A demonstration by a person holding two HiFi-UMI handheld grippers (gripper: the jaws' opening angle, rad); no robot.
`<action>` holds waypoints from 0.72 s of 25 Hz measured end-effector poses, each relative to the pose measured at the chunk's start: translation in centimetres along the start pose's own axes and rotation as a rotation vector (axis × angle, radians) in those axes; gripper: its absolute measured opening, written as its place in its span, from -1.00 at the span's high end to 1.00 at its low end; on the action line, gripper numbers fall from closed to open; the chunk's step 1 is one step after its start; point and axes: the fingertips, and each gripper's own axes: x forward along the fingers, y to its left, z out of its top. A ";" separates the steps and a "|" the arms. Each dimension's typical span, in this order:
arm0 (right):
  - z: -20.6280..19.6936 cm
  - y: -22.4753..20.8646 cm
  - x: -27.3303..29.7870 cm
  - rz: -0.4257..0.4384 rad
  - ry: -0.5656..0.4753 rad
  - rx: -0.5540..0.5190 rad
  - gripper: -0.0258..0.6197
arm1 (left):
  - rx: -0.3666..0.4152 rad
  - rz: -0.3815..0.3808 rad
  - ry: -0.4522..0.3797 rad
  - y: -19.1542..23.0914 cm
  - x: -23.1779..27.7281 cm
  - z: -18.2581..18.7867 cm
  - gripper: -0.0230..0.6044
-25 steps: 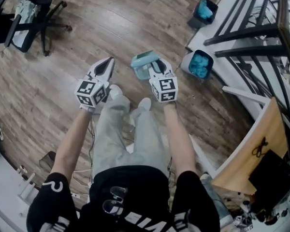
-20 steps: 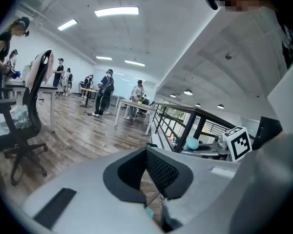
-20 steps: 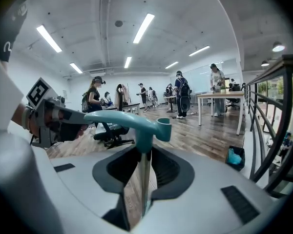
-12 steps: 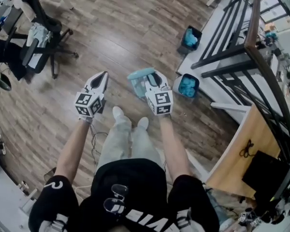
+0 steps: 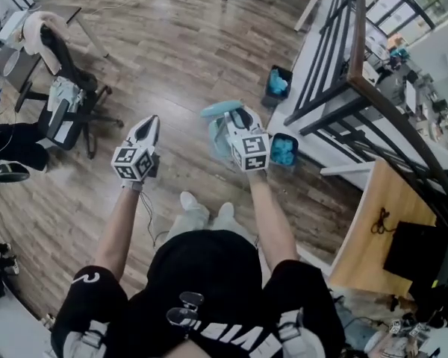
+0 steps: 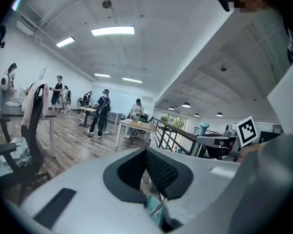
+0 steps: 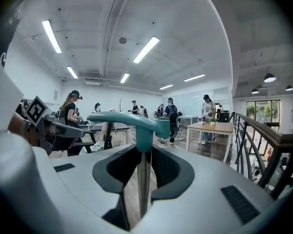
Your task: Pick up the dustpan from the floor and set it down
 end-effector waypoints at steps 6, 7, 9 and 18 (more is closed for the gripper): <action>3.0 -0.4 1.0 -0.027 -0.015 -0.037 0.66 | 0.015 -0.030 -0.018 1.5 0.5 2.7 0.94; 3.2 -0.4 1.2 -0.030 -0.011 -0.041 0.66 | 0.014 -0.033 -0.020 1.8 0.5 3.0 0.94; 3.3 -0.1 1.6 -0.032 0.002 -0.044 0.66 | 0.015 -0.041 -0.022 2.3 0.4 3.5 0.94; 4.1 0.5 4.2 -0.029 -0.006 -0.072 0.65 | 0.036 -0.061 -0.004 3.8 0.9 3.6 0.94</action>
